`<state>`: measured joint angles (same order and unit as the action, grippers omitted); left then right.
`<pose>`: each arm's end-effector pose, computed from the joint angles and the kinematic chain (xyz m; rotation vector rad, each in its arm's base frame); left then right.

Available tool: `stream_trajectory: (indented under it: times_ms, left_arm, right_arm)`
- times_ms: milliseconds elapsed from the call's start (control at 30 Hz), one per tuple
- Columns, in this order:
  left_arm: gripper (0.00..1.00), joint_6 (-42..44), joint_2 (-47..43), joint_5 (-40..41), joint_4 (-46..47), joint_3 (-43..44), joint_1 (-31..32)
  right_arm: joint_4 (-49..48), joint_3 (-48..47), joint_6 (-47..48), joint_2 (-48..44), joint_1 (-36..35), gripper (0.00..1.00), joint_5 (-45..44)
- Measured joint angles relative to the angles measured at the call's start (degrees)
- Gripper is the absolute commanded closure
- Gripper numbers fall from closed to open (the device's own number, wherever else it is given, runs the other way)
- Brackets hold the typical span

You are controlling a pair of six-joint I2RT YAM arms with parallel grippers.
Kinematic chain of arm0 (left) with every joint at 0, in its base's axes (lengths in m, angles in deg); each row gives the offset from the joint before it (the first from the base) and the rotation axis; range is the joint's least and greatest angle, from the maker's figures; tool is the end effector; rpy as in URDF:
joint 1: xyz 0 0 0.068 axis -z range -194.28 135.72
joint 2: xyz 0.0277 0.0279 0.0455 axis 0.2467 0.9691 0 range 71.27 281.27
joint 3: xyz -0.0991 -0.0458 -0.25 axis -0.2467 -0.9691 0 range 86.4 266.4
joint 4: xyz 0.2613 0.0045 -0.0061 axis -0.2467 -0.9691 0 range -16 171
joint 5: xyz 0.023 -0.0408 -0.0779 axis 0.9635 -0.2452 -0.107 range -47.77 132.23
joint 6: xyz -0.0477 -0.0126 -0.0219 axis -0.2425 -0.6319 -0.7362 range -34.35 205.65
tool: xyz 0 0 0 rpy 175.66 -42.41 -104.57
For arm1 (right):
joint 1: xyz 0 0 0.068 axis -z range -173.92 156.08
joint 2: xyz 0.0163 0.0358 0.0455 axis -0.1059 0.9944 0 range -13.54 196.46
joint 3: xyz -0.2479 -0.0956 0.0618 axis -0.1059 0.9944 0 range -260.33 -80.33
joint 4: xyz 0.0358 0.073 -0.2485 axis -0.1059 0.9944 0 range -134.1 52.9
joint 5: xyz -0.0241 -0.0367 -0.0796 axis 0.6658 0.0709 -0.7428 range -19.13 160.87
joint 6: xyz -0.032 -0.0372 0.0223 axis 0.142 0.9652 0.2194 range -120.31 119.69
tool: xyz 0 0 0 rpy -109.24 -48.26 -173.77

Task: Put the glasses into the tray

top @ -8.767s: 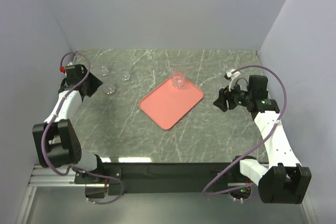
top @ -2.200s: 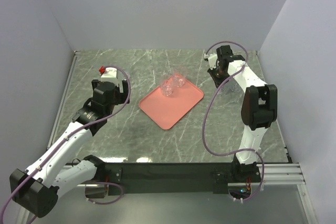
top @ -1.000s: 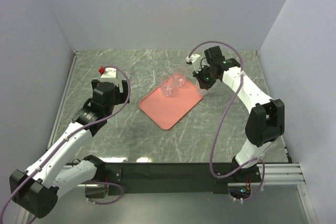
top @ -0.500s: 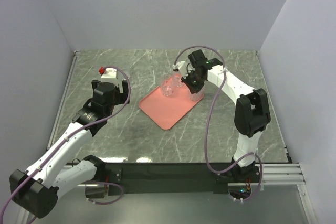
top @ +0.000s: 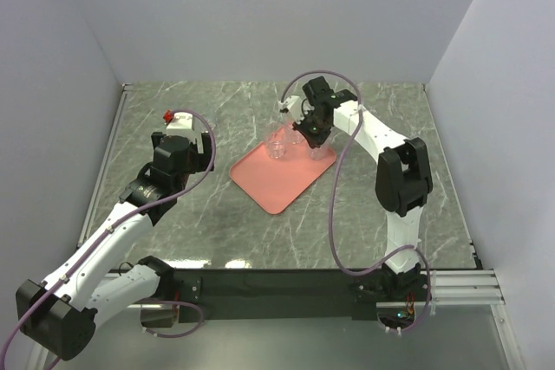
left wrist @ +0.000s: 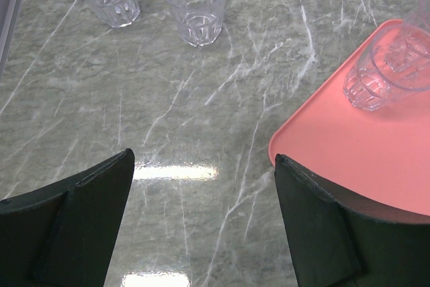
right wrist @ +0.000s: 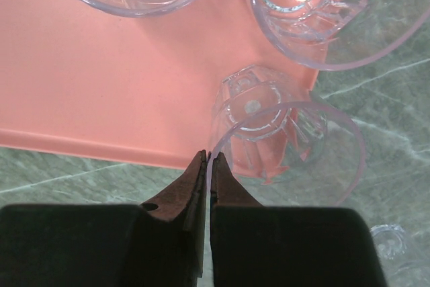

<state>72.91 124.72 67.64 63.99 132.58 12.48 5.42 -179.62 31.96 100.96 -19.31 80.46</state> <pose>0.1945 -0.0810 0.3103 -0.0433 1.9510 -0.0118 0.3843 0.1888 0.2487 -1.3393 2.3285 0.1887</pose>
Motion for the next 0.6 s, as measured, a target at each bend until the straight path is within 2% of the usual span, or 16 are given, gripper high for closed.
stream_trajectory:
  times_ms: [133,233,267,333,433,600]
  left_arm:
    - [0.09,0.0,0.0,0.0,0.0,0.0,0.0]
    - [0.09,0.0,0.0,0.0,0.0,0.0,0.0]
    - [0.09,0.0,0.0,0.0,0.0,0.0,0.0]
    - [0.09,0.0,0.0,0.0,0.0,0.0,0.0]
    - [0.08,0.0,0.0,-0.1,0.0,0.0,0.0]
    - [0.07,0.0,0.0,-0.3,0.5,-0.4,-0.2]
  right_arm:
    - [0.7,-0.2,0.0,1.0,-0.1,0.92,-0.1]
    - [1.0,-0.6,-0.1,1.3,-0.3,0.72,-0.5]
    - [1.1,-0.8,0.0,1.3,-0.3,0.62,-0.6]
    - [0.9,-1.0,-0.1,1.3,-0.4,0.51,-0.9]
    - [0.7,-1.0,0.2,1.3,-0.5,0.45,-1.2]
    - [0.0,0.1,0.1,-0.6,-0.5,0.45,-1.4]
